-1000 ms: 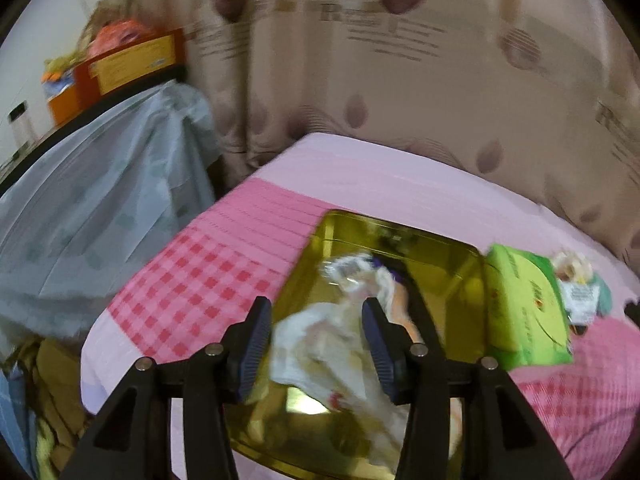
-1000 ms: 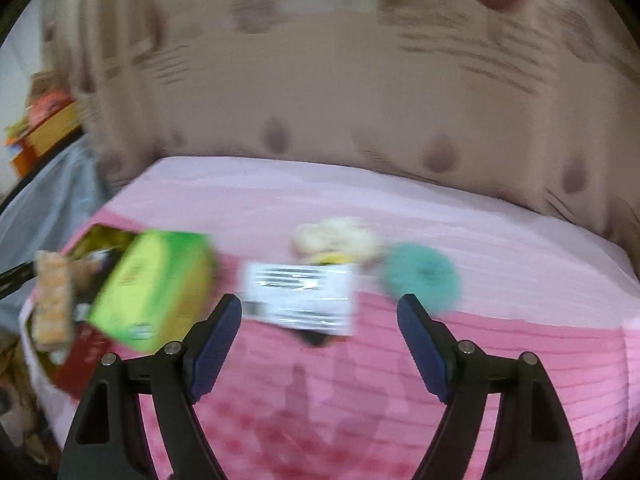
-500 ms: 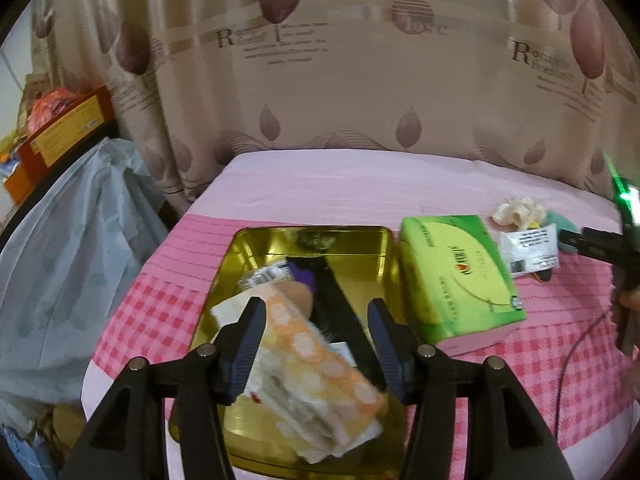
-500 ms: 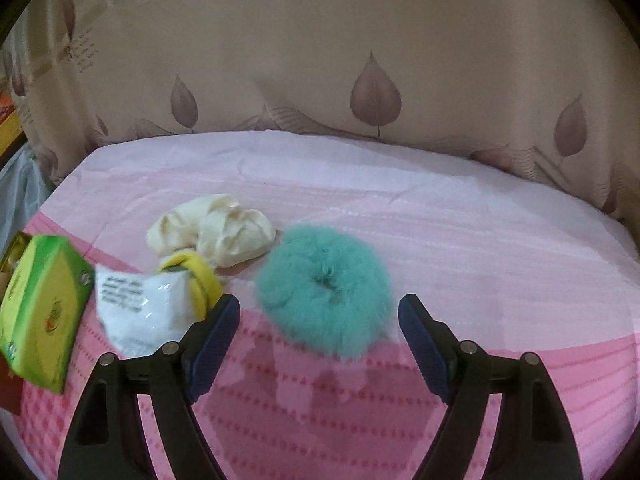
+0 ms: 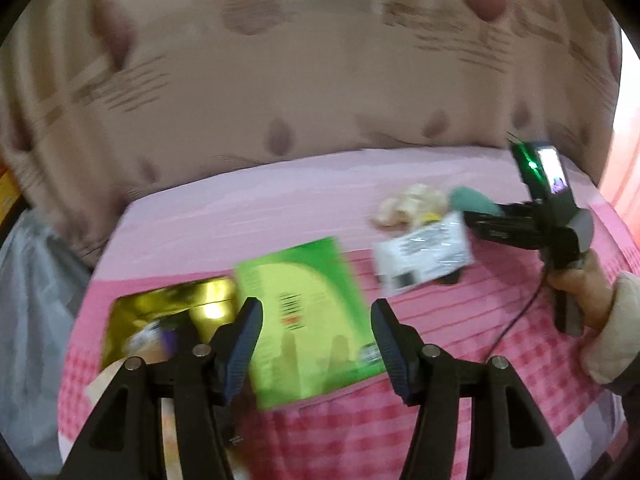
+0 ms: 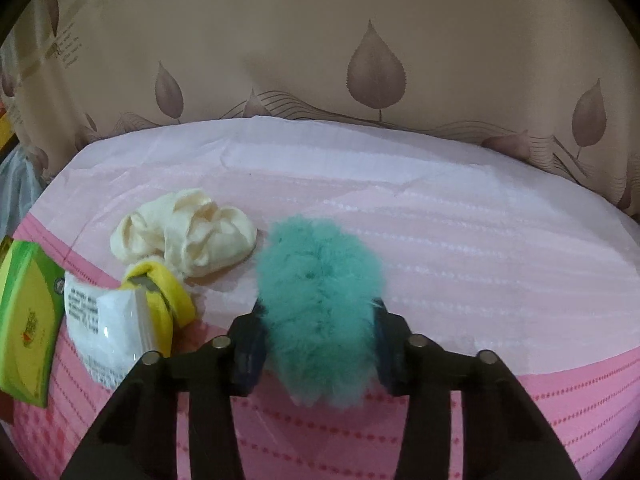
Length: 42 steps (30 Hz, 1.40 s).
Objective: Organize soft objects
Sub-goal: 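Grasp the teal fluffy scrunchie with the right gripper and lift it, then grasp the white wet-wipe packet with the left gripper while the right gripper holds the scrunchie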
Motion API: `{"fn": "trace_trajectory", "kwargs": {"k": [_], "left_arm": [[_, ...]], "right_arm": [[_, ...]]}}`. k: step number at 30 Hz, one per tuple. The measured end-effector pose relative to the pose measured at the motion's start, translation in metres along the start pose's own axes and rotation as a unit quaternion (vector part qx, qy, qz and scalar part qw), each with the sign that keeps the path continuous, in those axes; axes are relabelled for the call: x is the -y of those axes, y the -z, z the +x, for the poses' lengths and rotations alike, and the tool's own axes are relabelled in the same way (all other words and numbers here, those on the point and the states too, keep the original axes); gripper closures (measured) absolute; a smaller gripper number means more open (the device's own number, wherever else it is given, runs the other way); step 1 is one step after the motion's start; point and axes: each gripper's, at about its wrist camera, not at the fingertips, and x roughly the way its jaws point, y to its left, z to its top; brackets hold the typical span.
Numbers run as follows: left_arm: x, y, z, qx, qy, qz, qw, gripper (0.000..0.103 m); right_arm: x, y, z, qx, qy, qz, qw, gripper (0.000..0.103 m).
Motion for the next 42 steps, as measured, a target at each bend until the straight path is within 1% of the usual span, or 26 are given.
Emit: {"fn": "trace_trajectory", "kwargs": {"k": [3,4,7,10,11,12,14,16,19,23,25,27,29,33,36,40,42], "left_arm": [[0.026,-0.009,0.016,-0.013,0.028,0.028,0.9991,0.045],[0.037,-0.013,0.022,-0.018,0.045,0.042,0.9980,0.045],[0.054,-0.020,0.033,-0.030,0.074,0.070,0.9943,0.045],[0.066,-0.028,0.046,-0.046,0.108,0.096,0.9884,0.041],[0.069,-0.031,0.051,-0.054,0.126,0.104,0.9850,0.038],[0.069,-0.033,0.055,-0.063,0.142,0.110,0.9817,0.038],[0.072,-0.039,0.067,-0.089,0.161,0.117,0.9759,0.037],[0.076,-0.045,0.076,-0.113,0.176,0.133,0.9688,0.036],[0.083,-0.051,0.086,-0.140,0.180,0.163,0.9599,0.035],[0.091,-0.060,0.094,-0.156,0.170,0.200,0.9522,0.034],[0.093,-0.067,0.099,-0.164,0.166,0.210,0.9495,0.033],[0.094,-0.073,0.106,-0.172,0.165,0.214,0.9473,0.029],[0.093,-0.076,0.114,-0.182,0.163,0.217,0.9451,0.029],[0.094,-0.078,0.133,-0.210,0.161,0.231,0.9362,0.029],[0.095,-0.078,0.143,-0.220,0.156,0.239,0.9326,0.029],[0.094,-0.073,0.155,-0.233,0.160,0.231,0.9310,0.029],[0.094,-0.065,0.159,-0.244,0.163,0.228,0.9282,0.029]], "right_arm": [[0.007,0.013,-0.010,0.000,0.000,0.008,1.000,0.064],[0.011,0.021,-0.017,0.000,-0.002,0.011,1.000,0.064],[0.015,0.035,-0.028,-0.001,-0.004,0.013,1.000,0.064],[0.021,0.050,-0.042,-0.001,-0.006,0.015,1.000,0.064],[0.023,0.052,-0.045,0.000,-0.008,0.018,1.000,0.064],[0.025,0.054,-0.046,0.001,-0.013,0.022,1.000,0.064],[0.028,0.055,-0.046,0.001,-0.016,0.025,1.000,0.064],[0.022,0.054,-0.045,0.000,-0.015,0.019,1.000,0.061],[0.019,0.052,-0.046,-0.003,-0.009,0.009,1.000,0.057],[0.018,0.052,-0.047,-0.004,-0.011,0.006,1.000,0.054],[0.020,0.051,-0.047,-0.004,-0.014,0.006,1.000,0.053],[0.020,0.050,-0.046,-0.004,-0.014,0.004,1.000,0.052],[0.020,0.050,-0.046,-0.005,-0.014,0.002,1.000,0.051],[0.021,0.050,-0.047,-0.005,-0.016,0.002,1.000,0.051],[0.022,0.049,-0.047,-0.006,-0.017,0.002,1.000,0.050],[0.022,0.050,-0.047,-0.006,-0.018,0.002,1.000,0.048],[0.021,0.049,-0.046,-0.006,-0.018,0.001,1.000,0.048]]}}
